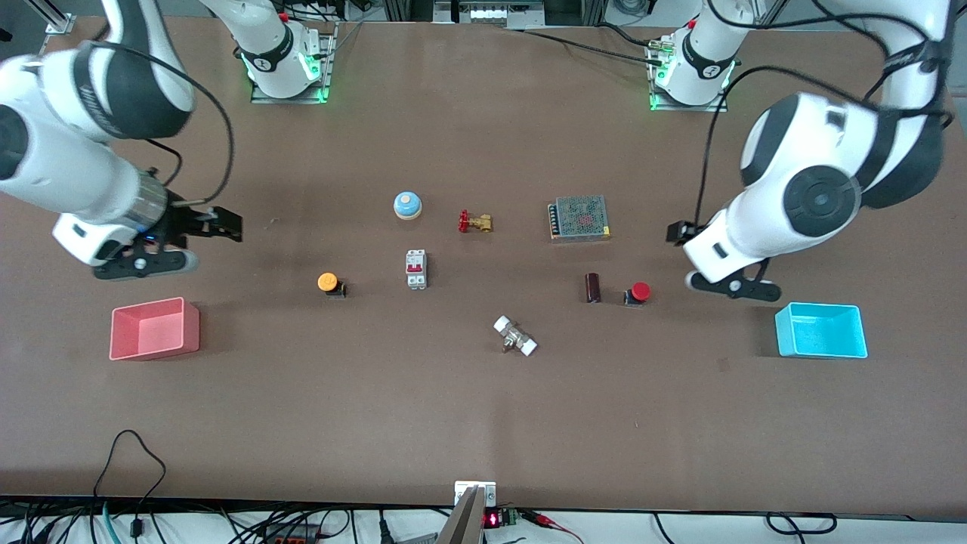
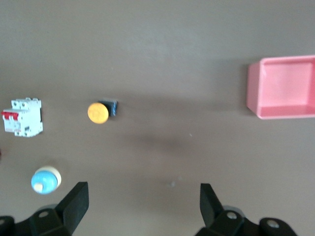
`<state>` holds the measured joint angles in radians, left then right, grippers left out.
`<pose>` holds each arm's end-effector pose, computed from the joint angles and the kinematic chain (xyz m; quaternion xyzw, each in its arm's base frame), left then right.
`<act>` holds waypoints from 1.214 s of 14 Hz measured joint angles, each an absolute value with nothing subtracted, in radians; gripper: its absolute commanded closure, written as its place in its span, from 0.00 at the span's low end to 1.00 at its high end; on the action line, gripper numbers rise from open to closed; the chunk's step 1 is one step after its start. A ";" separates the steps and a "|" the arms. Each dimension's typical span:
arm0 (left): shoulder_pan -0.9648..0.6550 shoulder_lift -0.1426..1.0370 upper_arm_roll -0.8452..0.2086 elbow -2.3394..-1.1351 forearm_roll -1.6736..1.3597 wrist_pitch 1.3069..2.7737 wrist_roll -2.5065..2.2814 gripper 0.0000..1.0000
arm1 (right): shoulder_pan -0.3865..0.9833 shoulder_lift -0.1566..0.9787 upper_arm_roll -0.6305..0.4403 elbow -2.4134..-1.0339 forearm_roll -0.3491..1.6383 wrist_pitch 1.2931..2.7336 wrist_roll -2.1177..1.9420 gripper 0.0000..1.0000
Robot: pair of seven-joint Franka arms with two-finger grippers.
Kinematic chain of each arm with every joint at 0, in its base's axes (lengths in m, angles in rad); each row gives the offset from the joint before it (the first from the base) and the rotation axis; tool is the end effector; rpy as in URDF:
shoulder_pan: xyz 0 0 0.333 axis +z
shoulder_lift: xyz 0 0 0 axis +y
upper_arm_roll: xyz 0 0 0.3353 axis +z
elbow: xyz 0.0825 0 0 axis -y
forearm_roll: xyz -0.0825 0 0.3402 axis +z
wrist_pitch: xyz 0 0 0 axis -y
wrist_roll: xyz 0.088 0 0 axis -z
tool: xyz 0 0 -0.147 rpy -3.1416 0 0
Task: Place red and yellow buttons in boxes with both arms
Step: 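Reach the right gripper to the yellow button while the left gripper reaches the red button, then grasp and lift the yellow button while the left gripper carries the red button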
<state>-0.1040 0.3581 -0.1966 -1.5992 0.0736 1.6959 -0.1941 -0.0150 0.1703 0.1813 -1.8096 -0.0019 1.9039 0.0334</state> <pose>0.5677 -0.1529 0.4048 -0.9901 0.0603 0.1226 0.0319 0.5525 0.0878 0.4381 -0.9970 -0.0660 0.0379 0.0107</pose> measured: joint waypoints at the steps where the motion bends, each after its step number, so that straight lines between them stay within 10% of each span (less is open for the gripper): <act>1: -0.111 0.388 -0.197 -1.600 0.074 1.740 -0.218 0.00 | -0.014 0.172 0.195 -1.855 -0.002 1.968 0.053 0.00; 14: -0.141 0.551 -0.194 -1.923 0.074 2.403 -0.361 0.00 | 0.072 0.398 0.227 -2.026 -0.003 2.473 0.168 0.00; 17: -0.141 0.567 -0.193 -1.938 0.074 2.441 -0.362 0.39 | 0.080 0.444 0.227 -2.026 -0.003 2.517 0.179 0.00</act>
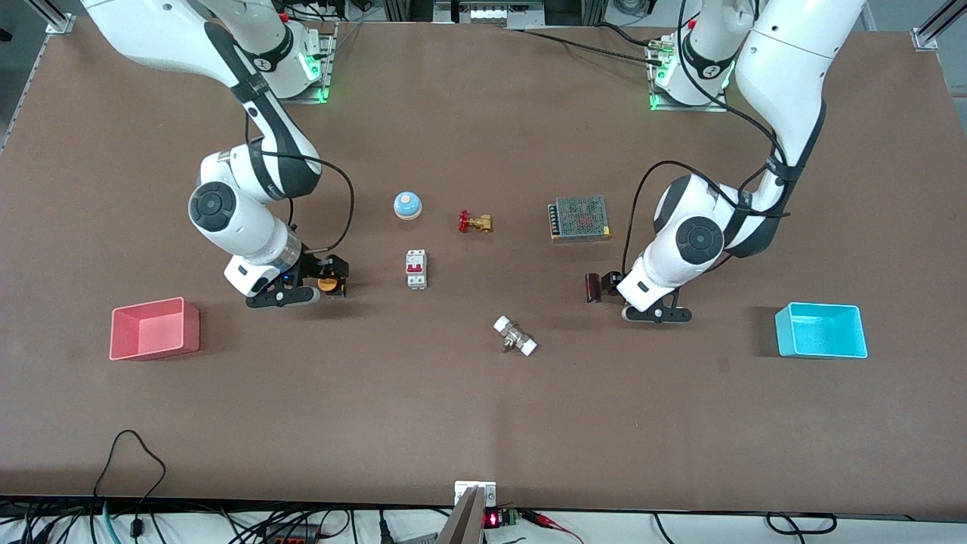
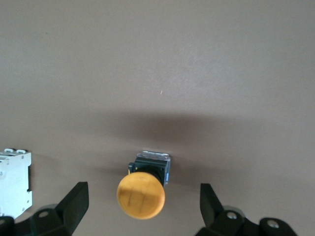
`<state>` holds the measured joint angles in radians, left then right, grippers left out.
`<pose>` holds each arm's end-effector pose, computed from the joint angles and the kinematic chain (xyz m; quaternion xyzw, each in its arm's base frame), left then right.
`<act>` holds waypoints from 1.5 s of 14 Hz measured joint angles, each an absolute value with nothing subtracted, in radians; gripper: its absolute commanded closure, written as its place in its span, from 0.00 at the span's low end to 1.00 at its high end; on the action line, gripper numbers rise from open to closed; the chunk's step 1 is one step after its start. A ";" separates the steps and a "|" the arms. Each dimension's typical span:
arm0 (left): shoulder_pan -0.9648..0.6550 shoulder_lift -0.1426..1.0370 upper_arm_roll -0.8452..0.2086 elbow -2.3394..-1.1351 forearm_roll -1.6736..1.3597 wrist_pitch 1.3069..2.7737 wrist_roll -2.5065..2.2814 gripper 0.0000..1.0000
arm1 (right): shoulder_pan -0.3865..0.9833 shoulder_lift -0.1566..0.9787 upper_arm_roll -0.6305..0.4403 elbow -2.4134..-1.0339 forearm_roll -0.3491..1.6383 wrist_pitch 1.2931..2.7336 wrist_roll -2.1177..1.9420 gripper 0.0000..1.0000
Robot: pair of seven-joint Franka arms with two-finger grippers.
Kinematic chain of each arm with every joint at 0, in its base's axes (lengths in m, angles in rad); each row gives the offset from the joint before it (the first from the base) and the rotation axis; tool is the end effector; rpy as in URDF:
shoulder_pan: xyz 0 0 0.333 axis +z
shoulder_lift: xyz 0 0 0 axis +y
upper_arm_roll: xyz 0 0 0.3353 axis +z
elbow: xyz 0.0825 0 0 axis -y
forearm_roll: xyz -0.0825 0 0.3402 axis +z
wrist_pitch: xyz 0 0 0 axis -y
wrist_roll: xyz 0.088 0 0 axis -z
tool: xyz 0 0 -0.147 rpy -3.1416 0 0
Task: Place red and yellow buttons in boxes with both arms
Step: 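Grasp and lift the yellow button while the left gripper carries the red button, then carry the yellow button toward the pink box while the left gripper lowers red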
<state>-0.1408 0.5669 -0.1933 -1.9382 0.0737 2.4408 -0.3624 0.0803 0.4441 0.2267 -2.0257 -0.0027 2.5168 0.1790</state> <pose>0.5668 -0.1904 0.2003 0.9992 -0.0013 -0.0343 0.0185 0.5643 0.1742 0.2490 -0.9971 -0.0529 -0.0168 0.0528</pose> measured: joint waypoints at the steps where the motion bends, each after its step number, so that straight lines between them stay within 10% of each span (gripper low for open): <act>1: -0.141 0.572 -0.193 -1.939 0.074 2.444 -0.362 0.57 | 0.085 0.454 0.227 -2.026 -0.003 2.525 0.181 0.00; 7: -0.141 0.566 -0.192 -1.923 0.074 2.397 -0.363 0.81 | 0.104 0.493 0.226 -2.025 -0.020 2.548 0.184 0.02; 13: -0.132 0.487 -0.183 -1.691 0.195 1.962 -0.362 0.81 | 0.104 0.507 0.223 -2.023 -0.072 2.555 0.186 0.55; 21: 0.092 0.486 -0.158 -1.632 0.313 1.884 -0.124 0.80 | 0.104 0.506 0.220 -2.016 -0.082 2.555 0.186 0.75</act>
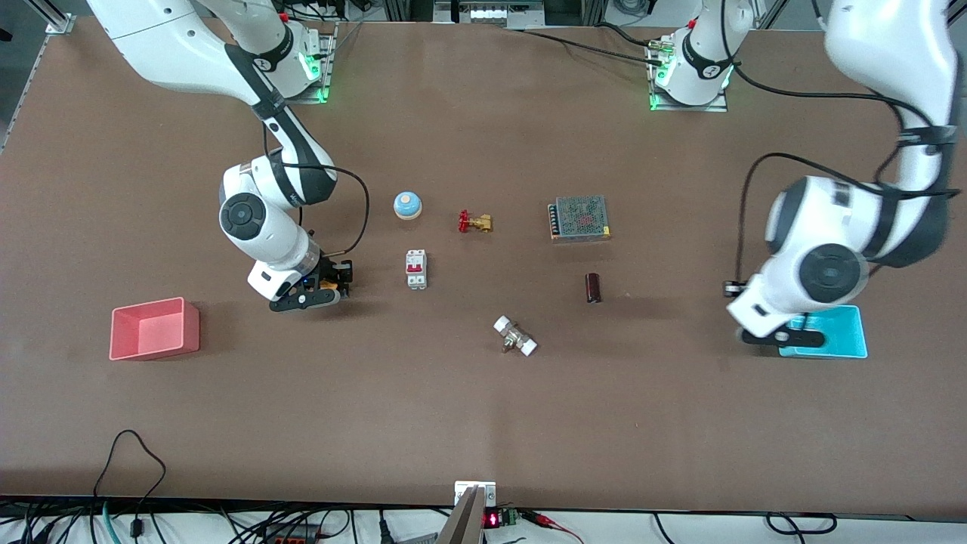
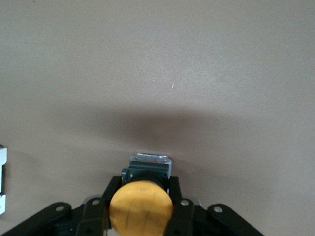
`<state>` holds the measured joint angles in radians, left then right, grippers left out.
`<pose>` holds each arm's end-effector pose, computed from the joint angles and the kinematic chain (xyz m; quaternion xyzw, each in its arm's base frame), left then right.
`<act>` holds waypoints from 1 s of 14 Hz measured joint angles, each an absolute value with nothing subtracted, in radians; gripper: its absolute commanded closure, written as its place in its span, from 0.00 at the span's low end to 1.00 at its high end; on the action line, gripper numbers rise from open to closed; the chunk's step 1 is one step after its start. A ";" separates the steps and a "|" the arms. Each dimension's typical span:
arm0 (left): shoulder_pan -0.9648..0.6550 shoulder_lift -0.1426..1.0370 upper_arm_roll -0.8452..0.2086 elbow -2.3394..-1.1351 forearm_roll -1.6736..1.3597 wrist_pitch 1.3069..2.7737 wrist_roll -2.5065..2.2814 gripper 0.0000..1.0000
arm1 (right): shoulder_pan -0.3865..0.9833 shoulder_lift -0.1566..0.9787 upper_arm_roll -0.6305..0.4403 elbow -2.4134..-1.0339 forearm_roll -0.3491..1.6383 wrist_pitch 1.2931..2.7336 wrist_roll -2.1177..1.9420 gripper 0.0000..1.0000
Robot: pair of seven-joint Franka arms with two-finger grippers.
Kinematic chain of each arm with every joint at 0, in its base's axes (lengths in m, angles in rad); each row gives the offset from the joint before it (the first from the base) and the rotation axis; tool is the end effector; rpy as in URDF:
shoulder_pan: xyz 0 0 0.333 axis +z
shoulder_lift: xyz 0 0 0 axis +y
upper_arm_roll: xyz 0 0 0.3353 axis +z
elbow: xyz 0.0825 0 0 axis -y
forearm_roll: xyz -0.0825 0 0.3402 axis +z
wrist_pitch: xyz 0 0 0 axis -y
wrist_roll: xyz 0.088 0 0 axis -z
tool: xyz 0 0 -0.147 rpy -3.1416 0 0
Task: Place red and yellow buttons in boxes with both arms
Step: 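Carry the yellow button toward the pink box while the left gripper lowers red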
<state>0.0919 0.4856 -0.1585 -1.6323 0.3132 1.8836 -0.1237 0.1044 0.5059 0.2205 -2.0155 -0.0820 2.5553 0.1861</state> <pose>0.6182 0.0044 0.3264 -0.9877 0.0317 0.1009 0.1148 0.5642 0.1852 0.2202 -0.9954 -0.0882 -0.0161 0.0345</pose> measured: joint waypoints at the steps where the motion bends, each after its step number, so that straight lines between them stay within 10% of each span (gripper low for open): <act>1: 0.141 0.490 -0.156 -1.632 0.314 1.923 -0.071 0.80 | 0.105 0.506 0.219 -2.011 -0.084 2.555 0.185 0.75; 14: 0.376 0.693 -0.158 -1.643 0.315 2.233 0.149 0.77 | -0.173 0.299 0.159 -1.882 -0.095 2.276 -0.266 0.76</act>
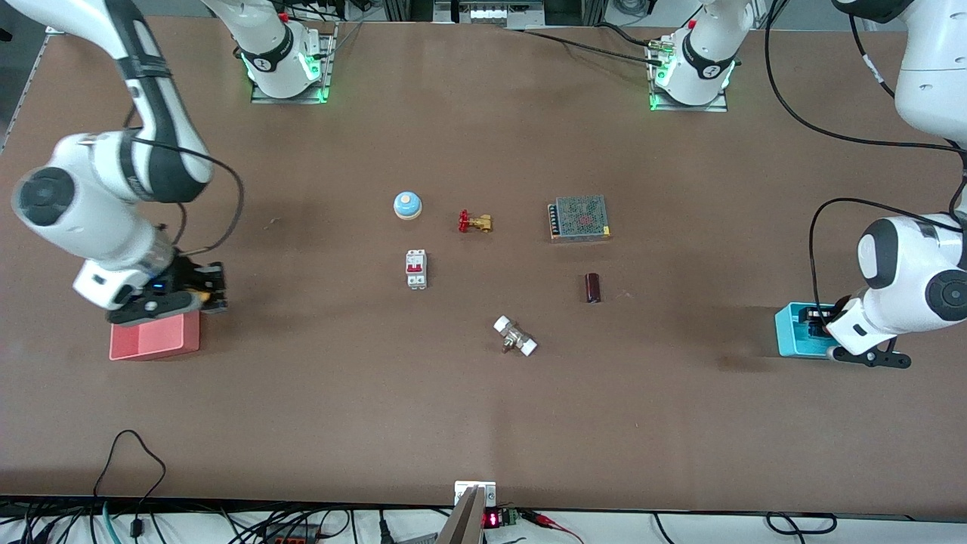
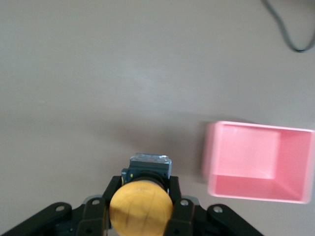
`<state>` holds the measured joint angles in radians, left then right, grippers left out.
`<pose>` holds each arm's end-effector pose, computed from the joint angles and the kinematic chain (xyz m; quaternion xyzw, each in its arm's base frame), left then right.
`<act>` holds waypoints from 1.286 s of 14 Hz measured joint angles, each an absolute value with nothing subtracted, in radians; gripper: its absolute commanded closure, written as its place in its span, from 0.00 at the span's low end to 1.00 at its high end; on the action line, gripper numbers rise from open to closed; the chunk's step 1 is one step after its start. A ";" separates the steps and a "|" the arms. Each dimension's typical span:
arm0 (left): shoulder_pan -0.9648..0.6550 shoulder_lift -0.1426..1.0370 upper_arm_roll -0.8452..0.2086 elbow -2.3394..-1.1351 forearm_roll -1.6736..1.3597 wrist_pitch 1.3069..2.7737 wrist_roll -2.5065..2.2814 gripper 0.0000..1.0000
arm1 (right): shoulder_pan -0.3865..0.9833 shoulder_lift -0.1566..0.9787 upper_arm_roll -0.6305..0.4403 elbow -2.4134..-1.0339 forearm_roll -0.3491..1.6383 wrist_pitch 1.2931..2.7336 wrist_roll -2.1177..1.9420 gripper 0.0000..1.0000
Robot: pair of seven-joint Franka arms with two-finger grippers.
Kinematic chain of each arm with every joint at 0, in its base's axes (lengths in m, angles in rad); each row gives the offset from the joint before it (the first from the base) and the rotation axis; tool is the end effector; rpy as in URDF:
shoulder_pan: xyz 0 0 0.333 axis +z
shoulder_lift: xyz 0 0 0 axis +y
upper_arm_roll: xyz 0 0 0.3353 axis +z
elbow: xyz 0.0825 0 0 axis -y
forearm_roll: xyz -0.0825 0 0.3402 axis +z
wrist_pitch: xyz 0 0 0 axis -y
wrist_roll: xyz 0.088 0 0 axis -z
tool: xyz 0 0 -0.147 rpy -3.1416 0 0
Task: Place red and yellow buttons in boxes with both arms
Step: 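Carry the yellow button toward the pink box while the left gripper lowers red, then lower the yellow button into the pink box while the left gripper withdraws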
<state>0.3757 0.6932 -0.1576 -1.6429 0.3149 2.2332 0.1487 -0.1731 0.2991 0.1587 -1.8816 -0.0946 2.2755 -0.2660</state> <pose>0.6327 0.1715 0.2116 -0.9953 0.0522 0.0555 0.0592 0.6050 -0.0196 0.3659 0.9874 0.1493 0.0472 0.0212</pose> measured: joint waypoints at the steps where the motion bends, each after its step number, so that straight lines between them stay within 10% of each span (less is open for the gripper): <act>1: 0.382 0.702 -0.158 -1.646 0.315 2.246 0.151 0.74 | -0.203 0.300 0.156 -1.866 -0.094 2.271 -0.309 0.76; 2: 0.388 0.709 -0.159 -1.649 0.315 2.255 0.154 0.64 | -0.226 0.302 0.155 -1.852 -0.094 2.269 -0.340 0.76; 4: 0.394 0.716 -0.160 -1.650 0.315 2.262 0.158 0.00 | -0.254 0.318 0.154 -1.833 -0.094 2.267 -0.386 0.76; 18: 0.393 0.391 -0.351 -1.589 0.315 1.892 0.225 0.00 | -0.327 0.487 0.111 -1.818 -0.095 2.434 -0.514 0.73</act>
